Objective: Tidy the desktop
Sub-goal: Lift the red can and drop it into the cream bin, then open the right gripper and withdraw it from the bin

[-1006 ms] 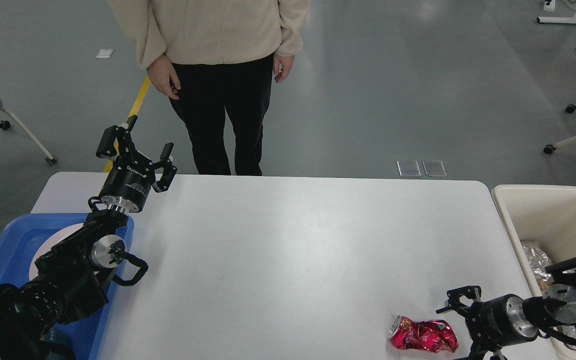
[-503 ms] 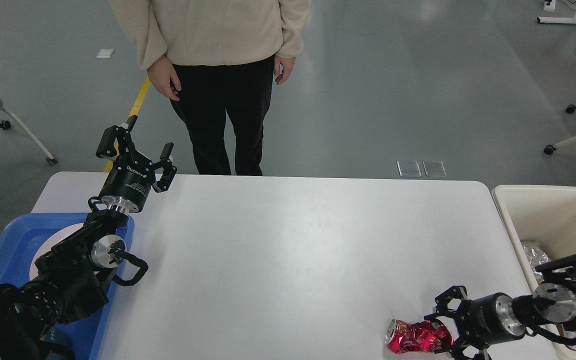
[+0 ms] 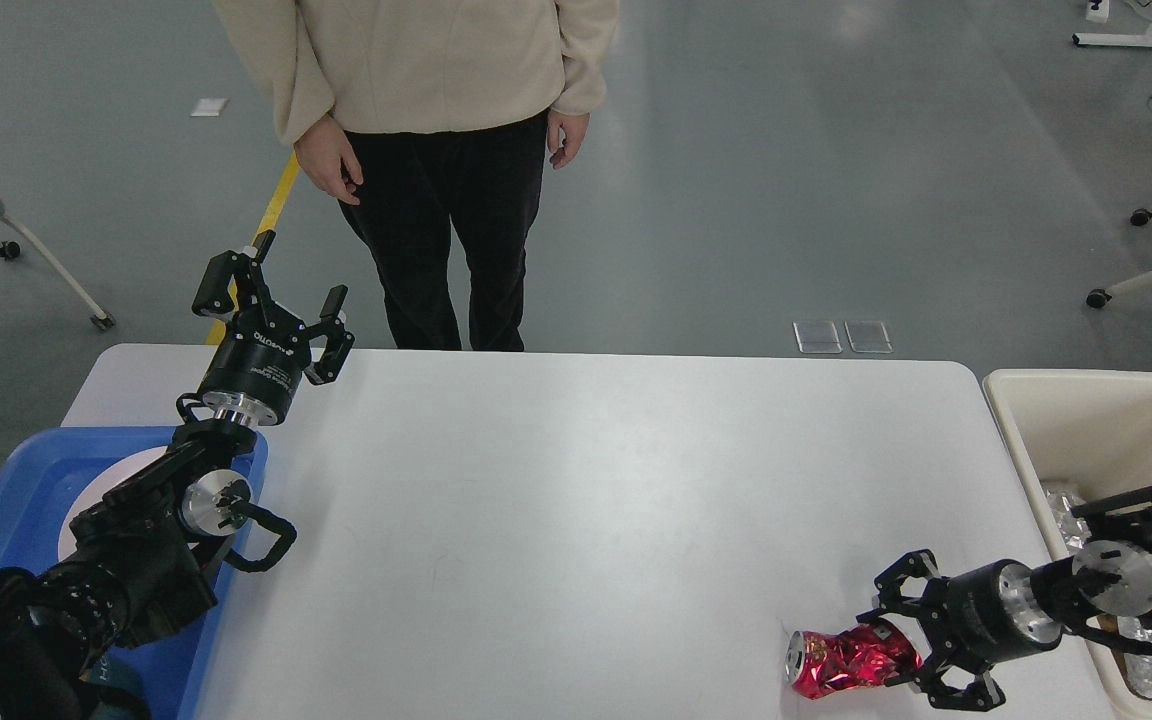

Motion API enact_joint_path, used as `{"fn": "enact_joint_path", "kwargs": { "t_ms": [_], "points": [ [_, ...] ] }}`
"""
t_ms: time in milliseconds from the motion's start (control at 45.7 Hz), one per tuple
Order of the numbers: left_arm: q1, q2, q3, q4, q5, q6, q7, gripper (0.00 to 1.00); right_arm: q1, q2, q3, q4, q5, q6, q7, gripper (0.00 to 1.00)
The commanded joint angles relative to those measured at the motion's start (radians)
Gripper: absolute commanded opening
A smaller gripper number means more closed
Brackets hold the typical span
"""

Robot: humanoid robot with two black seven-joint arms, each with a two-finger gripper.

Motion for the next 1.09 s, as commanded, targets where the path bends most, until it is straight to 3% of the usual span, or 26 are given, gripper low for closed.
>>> {"fn": "enact_joint_path", "kwargs": {
  "t_ms": [0, 284, 394, 503, 810, 1072],
  "points": [
    [0.000, 0.000, 0.000, 0.000, 0.000, 0.000, 0.000, 0.97, 0.066, -0.021, -0.030, 0.006, -0.083, 0.012, -0.003, 0.00],
    [0.000, 0.000, 0.000, 0.000, 0.000, 0.000, 0.000, 0.97, 0.138, -0.070, -0.056, 0.007, -0.131, 0.121, -0.006, 0.00],
    [0.000, 0.000, 0.000, 0.000, 0.000, 0.000, 0.000, 0.96, 0.241, -0.101, -0.159, 0.010, -0.137, 0.239, -0.009, 0.00],
    [0.000, 0.000, 0.000, 0.000, 0.000, 0.000, 0.000, 0.96, 0.366, -0.131, -0.262, 0.003, -0.194, 0.294, -0.009, 0.00],
    [0.000, 0.000, 0.000, 0.000, 0.000, 0.000, 0.000, 0.96, 0.751, -0.203, -0.412, -0.032, -0.488, 0.316, -0.010, 0.00],
    [0.000, 0.000, 0.000, 0.000, 0.000, -0.001, 0.000, 0.97, 0.808, -0.197, -0.411, -0.221, -0.654, 0.296, -0.009, 0.00]
  ]
}}
